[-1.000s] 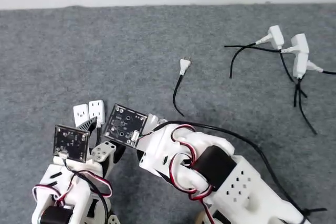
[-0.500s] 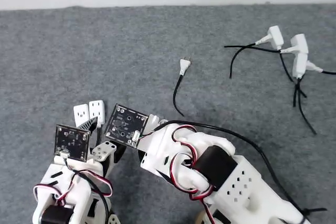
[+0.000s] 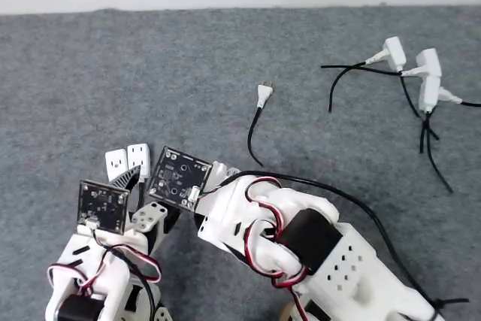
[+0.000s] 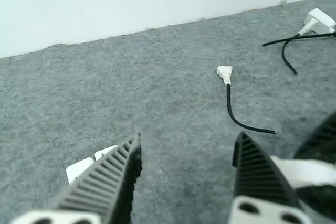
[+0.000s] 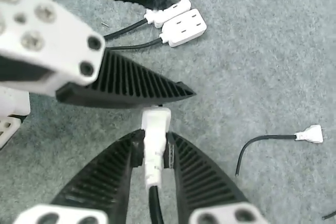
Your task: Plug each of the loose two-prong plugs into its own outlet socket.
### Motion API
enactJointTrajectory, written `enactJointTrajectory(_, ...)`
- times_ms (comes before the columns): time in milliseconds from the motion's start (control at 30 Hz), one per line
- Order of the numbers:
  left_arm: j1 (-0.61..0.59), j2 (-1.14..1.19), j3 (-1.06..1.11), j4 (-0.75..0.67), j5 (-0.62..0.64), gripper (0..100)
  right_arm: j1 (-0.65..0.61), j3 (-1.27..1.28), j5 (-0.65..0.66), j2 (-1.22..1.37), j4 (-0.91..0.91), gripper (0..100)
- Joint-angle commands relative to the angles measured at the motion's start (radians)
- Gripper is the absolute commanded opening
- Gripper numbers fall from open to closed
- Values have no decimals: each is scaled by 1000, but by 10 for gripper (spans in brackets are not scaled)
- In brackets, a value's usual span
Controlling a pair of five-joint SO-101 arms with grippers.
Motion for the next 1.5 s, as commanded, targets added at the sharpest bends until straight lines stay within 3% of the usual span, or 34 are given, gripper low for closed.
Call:
enactJointTrajectory(0,55,-12,7,-5,-12,290,12,-115,8,74,-45,9)
enactJointTrajectory(800,52,-12,12,-11,-11,289,7,-167,6,94,-50,9)
enactJointTrajectory(1133,-292,-14,35,-84,-6,288,7,-161,9,108,-56,9)
enactJointTrajectory(1467,-671,-14,105,-210,69,288,13,-316,46,409,-73,9)
